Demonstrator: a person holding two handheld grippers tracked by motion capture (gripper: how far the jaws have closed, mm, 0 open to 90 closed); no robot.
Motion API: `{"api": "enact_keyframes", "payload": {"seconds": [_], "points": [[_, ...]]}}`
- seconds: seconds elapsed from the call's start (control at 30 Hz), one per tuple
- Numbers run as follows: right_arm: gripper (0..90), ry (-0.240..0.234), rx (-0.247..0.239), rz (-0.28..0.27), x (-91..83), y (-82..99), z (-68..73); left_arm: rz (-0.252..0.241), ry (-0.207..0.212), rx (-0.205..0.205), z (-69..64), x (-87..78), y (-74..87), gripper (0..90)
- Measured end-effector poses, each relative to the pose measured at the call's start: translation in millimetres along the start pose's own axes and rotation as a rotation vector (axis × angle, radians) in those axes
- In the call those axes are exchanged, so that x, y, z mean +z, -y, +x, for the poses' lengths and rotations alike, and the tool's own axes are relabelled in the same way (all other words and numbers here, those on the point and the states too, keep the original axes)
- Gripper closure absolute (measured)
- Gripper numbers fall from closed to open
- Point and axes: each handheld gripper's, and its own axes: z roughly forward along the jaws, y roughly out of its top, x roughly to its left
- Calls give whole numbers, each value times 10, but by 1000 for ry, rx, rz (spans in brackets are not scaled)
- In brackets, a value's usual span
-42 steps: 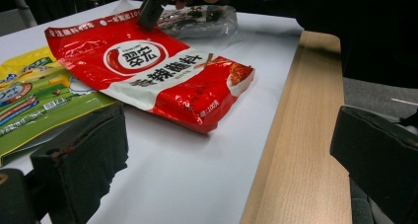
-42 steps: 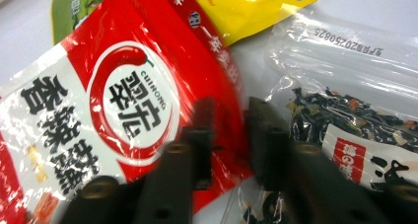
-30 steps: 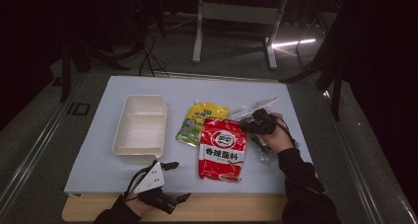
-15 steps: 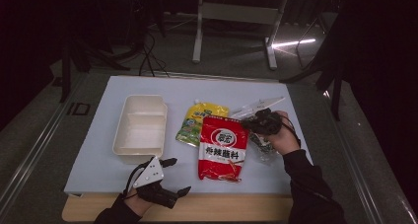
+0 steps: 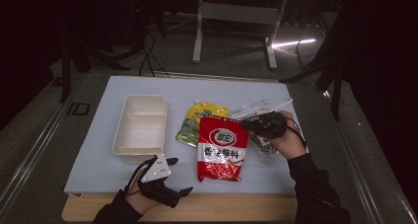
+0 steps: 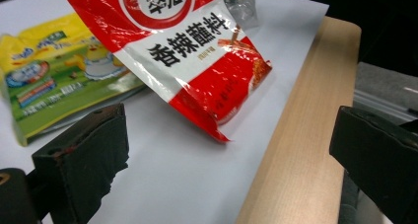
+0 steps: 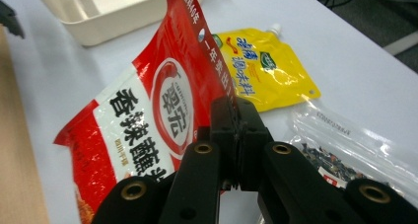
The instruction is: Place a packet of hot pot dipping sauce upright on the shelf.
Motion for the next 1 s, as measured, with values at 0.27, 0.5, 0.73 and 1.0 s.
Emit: {"api": "enact_keyframes", "payload": {"seconds": [0.27,0.5,0.73,1.0], "points": [[890,-22,-72,-30,-189,-100,207,-29,-16,-17,59,-32,-77,34],[891,-58,-107,-57,-310,-141,340,-41,-32,5,83,-48,-187,48],[891,-83,-147,-70,-402,-183,458,-51,-35,5,114,-29,-278,65],[890,-120,-194,-84,-493,-236,605,-42,-48,23,197,18,-377,155]]}}
